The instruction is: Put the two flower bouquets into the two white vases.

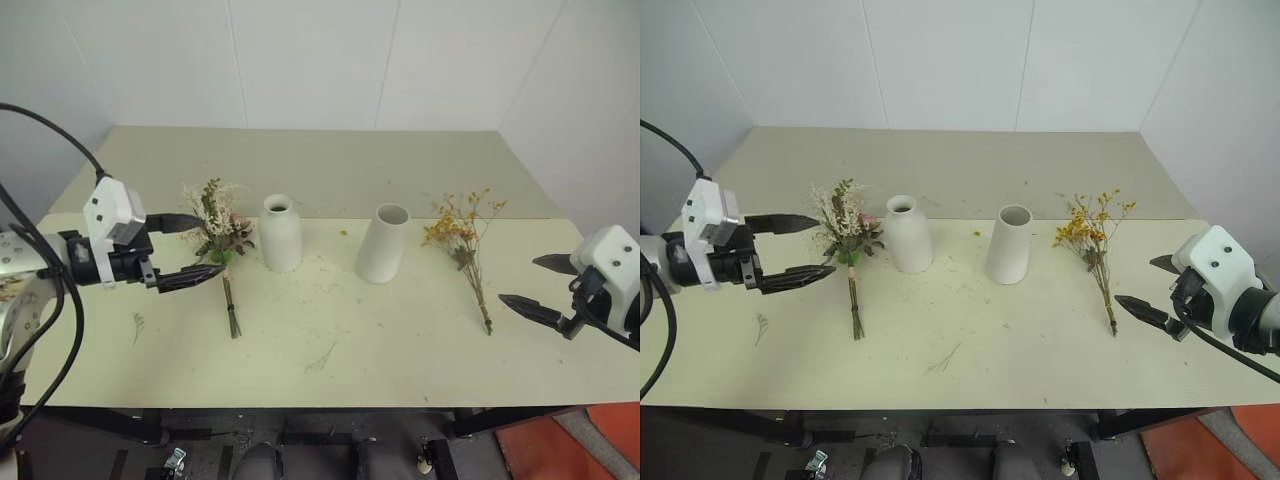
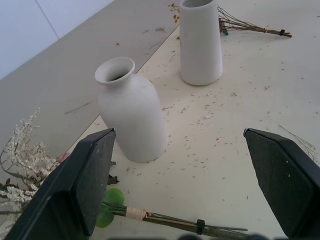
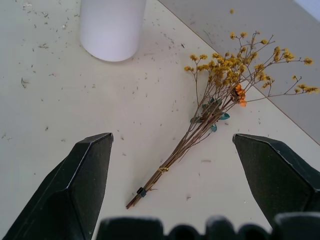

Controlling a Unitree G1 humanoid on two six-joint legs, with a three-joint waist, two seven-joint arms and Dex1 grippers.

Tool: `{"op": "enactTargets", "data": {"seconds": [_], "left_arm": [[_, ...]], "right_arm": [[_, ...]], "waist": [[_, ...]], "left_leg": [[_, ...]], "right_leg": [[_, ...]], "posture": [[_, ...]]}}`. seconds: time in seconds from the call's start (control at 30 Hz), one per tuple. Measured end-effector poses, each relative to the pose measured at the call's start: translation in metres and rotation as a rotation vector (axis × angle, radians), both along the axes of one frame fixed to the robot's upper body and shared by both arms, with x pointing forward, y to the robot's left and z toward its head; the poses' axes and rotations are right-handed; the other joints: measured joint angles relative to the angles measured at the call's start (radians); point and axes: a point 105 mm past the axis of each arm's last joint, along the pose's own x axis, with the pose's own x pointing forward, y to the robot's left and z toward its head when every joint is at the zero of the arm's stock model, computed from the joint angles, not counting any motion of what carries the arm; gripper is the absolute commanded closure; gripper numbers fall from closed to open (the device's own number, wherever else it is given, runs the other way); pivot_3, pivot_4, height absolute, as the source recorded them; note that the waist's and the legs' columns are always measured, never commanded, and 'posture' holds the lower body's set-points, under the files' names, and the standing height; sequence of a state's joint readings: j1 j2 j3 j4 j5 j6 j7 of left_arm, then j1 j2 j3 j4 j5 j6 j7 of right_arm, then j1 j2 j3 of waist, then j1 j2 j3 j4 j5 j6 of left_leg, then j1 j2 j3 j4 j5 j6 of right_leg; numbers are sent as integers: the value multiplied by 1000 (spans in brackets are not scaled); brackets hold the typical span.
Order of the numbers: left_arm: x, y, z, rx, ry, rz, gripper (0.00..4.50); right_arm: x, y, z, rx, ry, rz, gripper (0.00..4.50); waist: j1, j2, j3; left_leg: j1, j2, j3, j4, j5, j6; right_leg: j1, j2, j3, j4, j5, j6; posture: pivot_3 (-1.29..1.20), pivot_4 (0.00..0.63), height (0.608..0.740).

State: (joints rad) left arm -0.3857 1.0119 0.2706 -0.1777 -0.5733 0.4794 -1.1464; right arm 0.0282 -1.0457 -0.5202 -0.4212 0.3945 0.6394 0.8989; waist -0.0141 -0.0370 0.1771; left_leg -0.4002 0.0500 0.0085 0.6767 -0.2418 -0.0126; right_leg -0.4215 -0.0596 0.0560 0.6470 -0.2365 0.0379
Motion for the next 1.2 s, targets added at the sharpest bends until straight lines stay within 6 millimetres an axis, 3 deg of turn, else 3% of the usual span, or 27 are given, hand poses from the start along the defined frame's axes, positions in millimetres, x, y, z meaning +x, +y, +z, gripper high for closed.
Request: {"op": "enactTargets", "data": {"seconds": [0.37,0.47,0.6,0.73,0.83,1.03,1.2], "left_arm": [[5,2,-6,-15,7,4,27],[8,-3,-2,-35,-10,-13,27],[15,-38,2,-73,-44,-133,27],[22,-92,-10,-55,-19,-287,27],[30,-118,-24,-11,6,-338,27],[41,-139,-31,-6,3,-346,27],[39,-138,-36,4,12,-355,0]], "right_arm": [[0,-3,-2,-1,2,-23,0],[11,-4,2,-5,-20,-79,0],[41,2,-2,33,12,-155,0],[81,9,-19,79,111,-262,0],[103,6,-37,97,191,-364,0],[121,-14,-58,86,276,-525,0],[120,-19,-76,99,342,-545,1212]], "waist": [[0,0,0],[-1,0,0],[-2,0,0],[-3,-1,0],[-2,0,0],[-1,0,0],[-1,0,0]], "left_leg": [[0,0,0,0,0,0],[0,0,0,1,0,0],[1,0,0,2,0,0],[-1,-1,0,1,0,0],[-4,-1,0,1,0,0],[-8,-1,0,1,0,1],[-6,-1,0,1,0,1]], "right_leg": [[0,0,0,0,0,0],[0,0,0,0,0,0],[1,0,1,0,1,0],[-1,0,1,0,2,0],[-3,0,1,-1,1,0],[-5,0,1,-4,1,0],[-4,0,1,-3,1,0]], "posture": [[0,150,740],[0,150,740],[0,150,740],[0,150,740],[0,150,740],[0,150,740],[0,150,740]]}}
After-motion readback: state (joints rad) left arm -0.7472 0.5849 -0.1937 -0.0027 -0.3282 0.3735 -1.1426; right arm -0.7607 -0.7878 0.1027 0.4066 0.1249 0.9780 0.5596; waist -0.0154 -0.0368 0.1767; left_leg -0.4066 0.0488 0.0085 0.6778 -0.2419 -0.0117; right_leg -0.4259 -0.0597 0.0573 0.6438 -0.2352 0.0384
